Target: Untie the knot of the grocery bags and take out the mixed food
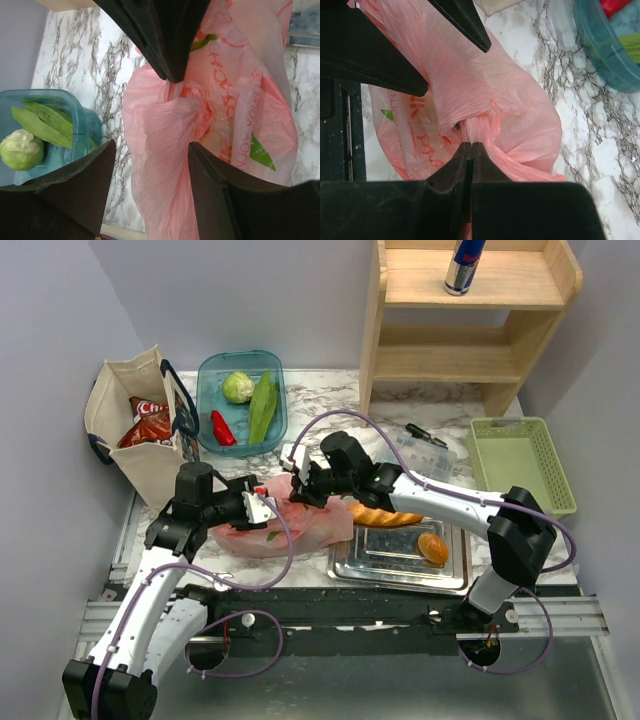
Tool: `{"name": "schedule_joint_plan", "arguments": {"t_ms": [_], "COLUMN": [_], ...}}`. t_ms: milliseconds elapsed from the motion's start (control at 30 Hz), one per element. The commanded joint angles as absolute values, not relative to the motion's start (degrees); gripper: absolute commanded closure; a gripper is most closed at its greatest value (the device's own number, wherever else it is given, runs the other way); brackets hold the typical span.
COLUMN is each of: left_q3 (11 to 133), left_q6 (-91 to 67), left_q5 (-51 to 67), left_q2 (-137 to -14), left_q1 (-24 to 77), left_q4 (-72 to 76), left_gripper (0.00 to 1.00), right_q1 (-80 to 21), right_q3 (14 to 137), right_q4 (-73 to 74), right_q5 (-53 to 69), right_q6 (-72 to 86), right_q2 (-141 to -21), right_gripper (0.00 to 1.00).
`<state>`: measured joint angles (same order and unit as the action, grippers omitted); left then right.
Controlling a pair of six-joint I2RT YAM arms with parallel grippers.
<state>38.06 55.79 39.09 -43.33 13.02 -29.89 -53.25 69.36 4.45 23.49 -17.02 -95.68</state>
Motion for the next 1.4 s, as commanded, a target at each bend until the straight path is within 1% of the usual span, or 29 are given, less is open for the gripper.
{"name": "schedule_joint_plan", "arguments": {"t_ms": [0, 67, 133, 167, 233, 267, 400, 567, 700, 800, 833, 900, 933, 967, 1000, 1033, 1100, 1133, 1167, 1200, 1233, 1267, 1300, 1367], "left_q3": [35.63, 34.25, 34.04, 34.65, 36.4, 37.11, 38.92, 37.46, 37.92, 40.25, 41.36, 42.05, 42.02, 42.09, 42.33, 42.59, 42.89, 43.03, 43.15, 43.45, 43.8, 44.45, 45.08, 46.84], "left_q6": [61.39, 62.04, 59.56, 57.43, 53.18, 50.21, 40.83, 37.36, 30.81, 23.22, 22.21, 17.86, 15.96, 14.49, 14.29, 14.39, 14.58, 14.61, 14.3, 13.5, 12.66, 11.96, 11.54, 11.07], "left_q5": [37.65, 35.21, 31.55, 30.09, 28.31, 28.73, 34.65, 38.48, 40.98, 46.32, 48.93, 53.27, 53.47, 53.07, 52.93, 52.72, 52.24, 52.22, 52.08, 51.66, 50.75, 49.02, 47.21, 45.8], "left_q2": [-42.98, -43.36, -44.08, -44.35, -43.74, -42.88, -38.34, -34.61, -34.18, -36.43, -37.23, -37.76, -37.7, -37.58, -37.61, -37.7, -37.63, -37.49, -37.44, -37.35, -37.28, -37.33, -37.71, -39.85], "left_q1": [13.98, 14.78, 15.64, 15.64, 15.21, 14.21, 5.53, -6.13, -13.17, -15.8, -15.82, -15.73, -15.58, -15.48, -15.53, -15.48, -15.47, -15.47, -15.51, -15.47, -15.55, -15.71, -16.19, -20.41], "left_q4": [-30.44, -28.41, -26.22, -25.64, -26.39, -26.45, -29.76, -32.82, -30.58, -29.24, -29.96, -28.25, -26.59, -25.22, -24.71, -24.54, -24.36, -24.39, -24.35, -24.04, -23.93, -24.09, -24.45, -25.73], "left_gripper": [0.39, 0.42, 0.62, 0.75, 0.97, 1.0, 1.0, 1.0, 1.0, 1.0, 1.0, 1.0, 1.0, 1.0, 1.0, 1.0, 1.0, 1.0, 1.0, 1.0, 1.0, 1.0, 1.0, 1.0], "right_q1": [-53.45, -53.45, -53.45, -53.46, -53.35, -53.32, -52.12, -49.45, -47.91, -47.55, -47.62, -47.55, -47.63, -47.78, -48.09, -48.38, -48.5, -48.56, -48.52, -48.53, -48.45, -48.36, -47.99, -46.28], "right_q3": [69.26, 69.09, 68.79, 68.62, 67.77, 67.09, 63.0, 57.82, 58.05, 62.46, 64.51, 69.61, 71.26, 72.94, 73.85, 75.14, 77.36, 78.13, 78.74, 79.58, 80.27, 80.94, 81.25, 81.2], "right_q4": [6.02, 6.07, 6.23, 6.68, 7.83, 8.56, 12.58, 14.88, 15.23, 14.18, 13.74, 12.78, 11.62, 10.53, 9.1, 8.33, 7.46, 6.99, 6.99, 7.77, 8.59, 9.2, 9.91, 10.14], "right_q5": [22.34, 22.63, 22.15, 21.44, 18.75, 17.39, 12.36, 10.94, 10.72, 12.65, 15.05, 20.43, 22.06, 23.51, 23.59, 23.43, 22.94, 22.62, 22.38, 21.38, 19.98, 17.72, 16.48, 17.15], "right_q6": [-17.25, -16.87, -16.77, -17.08, -18.26, -19.24, -22.56, -25.99, -27.15, -24.5, -23.31, -19.59, -17.49, -15.87, -14.36, -13.7, -12.51, -12.52, -13.32, -14.34, -15.33, -15.85, -16.34, -16.01], "right_q2": [-92.96, -92.23, -91.64, -91.48, -90.71, -90.09, -86.74, -81.66, -80.24, -81.46, -82.32, -84.38, -85.21, -86.36, -87.36, -88.87, -92.04, -93.49, -94.64, -95.89, -96.62, -96.84, -96.34, -94.39], "right_gripper": [0.99, 0.99, 0.99, 0.99, 0.99, 0.99, 0.99, 0.99, 0.99, 0.99, 0.94, 0.43, 0.25, 0.17, 0.03, 0.0, 0.0, 0.04, 0.14, 0.36, 0.65, 0.86, 0.99, 0.99]}}
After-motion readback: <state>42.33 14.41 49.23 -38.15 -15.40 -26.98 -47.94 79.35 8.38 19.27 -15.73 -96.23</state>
